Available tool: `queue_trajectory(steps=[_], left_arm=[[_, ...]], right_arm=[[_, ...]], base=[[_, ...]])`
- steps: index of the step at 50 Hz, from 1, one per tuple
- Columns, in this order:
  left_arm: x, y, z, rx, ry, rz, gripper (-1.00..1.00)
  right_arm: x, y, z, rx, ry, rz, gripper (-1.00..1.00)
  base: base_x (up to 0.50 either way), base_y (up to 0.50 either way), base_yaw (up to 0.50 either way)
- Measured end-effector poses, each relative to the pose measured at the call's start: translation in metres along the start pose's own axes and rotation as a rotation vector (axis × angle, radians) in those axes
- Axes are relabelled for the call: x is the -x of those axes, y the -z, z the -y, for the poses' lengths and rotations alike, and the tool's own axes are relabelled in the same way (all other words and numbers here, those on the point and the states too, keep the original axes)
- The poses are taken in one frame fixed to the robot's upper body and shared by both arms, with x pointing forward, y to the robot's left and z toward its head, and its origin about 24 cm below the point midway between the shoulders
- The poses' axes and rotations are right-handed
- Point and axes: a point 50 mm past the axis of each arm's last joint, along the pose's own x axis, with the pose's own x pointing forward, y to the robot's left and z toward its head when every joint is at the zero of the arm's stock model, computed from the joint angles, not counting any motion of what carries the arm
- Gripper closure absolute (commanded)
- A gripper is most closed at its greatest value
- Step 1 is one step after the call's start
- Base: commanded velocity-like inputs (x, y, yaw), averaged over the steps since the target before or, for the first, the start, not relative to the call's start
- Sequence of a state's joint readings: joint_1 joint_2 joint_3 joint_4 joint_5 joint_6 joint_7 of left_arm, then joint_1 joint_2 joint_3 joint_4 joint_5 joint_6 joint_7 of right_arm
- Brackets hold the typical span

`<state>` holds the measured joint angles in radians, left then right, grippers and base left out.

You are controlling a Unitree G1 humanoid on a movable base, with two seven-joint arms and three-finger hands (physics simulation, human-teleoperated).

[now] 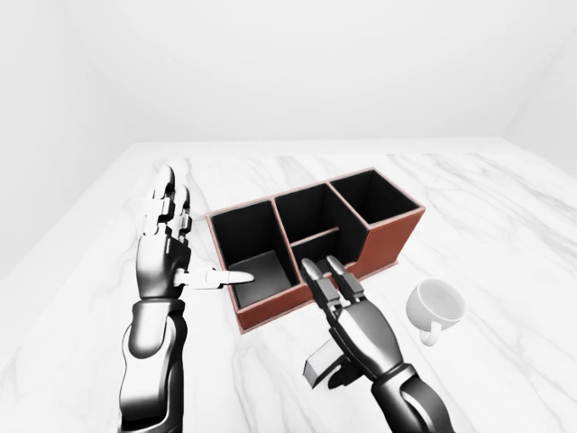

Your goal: Pick up the book and place it in the front compartment of the caddy.

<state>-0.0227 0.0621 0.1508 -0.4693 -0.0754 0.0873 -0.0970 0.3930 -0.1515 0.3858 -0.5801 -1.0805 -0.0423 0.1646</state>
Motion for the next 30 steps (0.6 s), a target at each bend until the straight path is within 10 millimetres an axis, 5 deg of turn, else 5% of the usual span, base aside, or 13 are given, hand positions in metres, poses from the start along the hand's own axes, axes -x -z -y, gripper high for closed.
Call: queue_trajectory(steps=[30], left_arm=[[0.000, 0.001, 0.000, -0.002, 0.000, -0.004, -1.00]], right_arm=[[0.009, 0.002, -0.021, 0.019, -0.044, -0.006, -1.00]], base=[[0.00, 0.00, 0.00]])
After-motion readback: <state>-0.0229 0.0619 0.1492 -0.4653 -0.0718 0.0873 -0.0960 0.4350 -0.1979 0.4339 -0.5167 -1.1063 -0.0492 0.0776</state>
